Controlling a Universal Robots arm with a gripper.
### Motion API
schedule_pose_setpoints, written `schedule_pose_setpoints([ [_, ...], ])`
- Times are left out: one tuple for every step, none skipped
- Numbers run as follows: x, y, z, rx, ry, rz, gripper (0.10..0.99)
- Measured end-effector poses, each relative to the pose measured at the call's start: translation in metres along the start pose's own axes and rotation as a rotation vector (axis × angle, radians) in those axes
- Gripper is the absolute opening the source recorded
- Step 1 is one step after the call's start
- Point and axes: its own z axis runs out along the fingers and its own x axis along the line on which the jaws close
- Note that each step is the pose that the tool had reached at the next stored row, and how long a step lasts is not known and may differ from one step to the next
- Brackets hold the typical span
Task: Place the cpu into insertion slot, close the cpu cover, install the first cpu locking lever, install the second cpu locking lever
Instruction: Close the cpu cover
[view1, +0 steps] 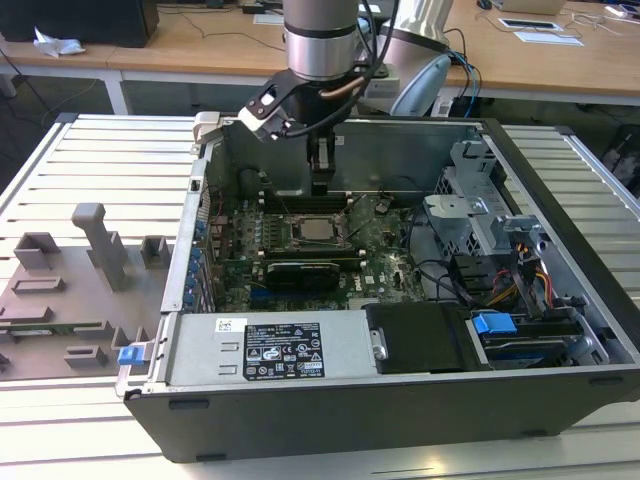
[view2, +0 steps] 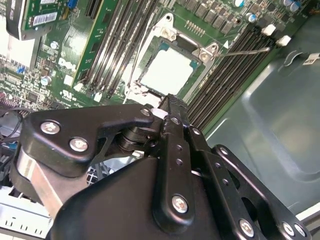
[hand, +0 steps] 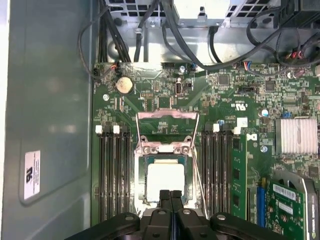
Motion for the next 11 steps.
schedule_pose_setpoints([
  [0.0000, 0.0044, 0.0002, 0.000, -0.0001, 0.000, 0.106],
  [0.0000, 0.0064, 0.0004, 0.000, 0.0000, 0.000, 0.106],
  [0.0000, 0.0081, 0.0005, 0.000, 0.0000, 0.000, 0.106],
  [0.0000, 0.0113, 0.0007, 0.000, -0.0001, 0.000, 0.106],
  [0.0000, 0.0130, 0.0008, 0.000, 0.0000, 0.000, 0.106],
  [0.0000, 0.0144, 0.0009, 0.000, 0.0000, 0.000, 0.106],
  [-0.0001, 0.0176, 0.0011, 0.000, 0.0000, 0.000, 0.106],
  [-0.0001, 0.0207, 0.0014, 0.000, 0.0001, 0.000, 0.106],
  [0.0000, 0.0219, 0.0014, 0.000, 0.0000, 0.000, 0.106],
  [-0.0001, 0.0229, 0.0015, 0.000, 0.0000, 0.000, 0.106],
  [-0.0001, 0.0248, 0.0016, 0.000, 0.0001, 0.000, 0.106],
])
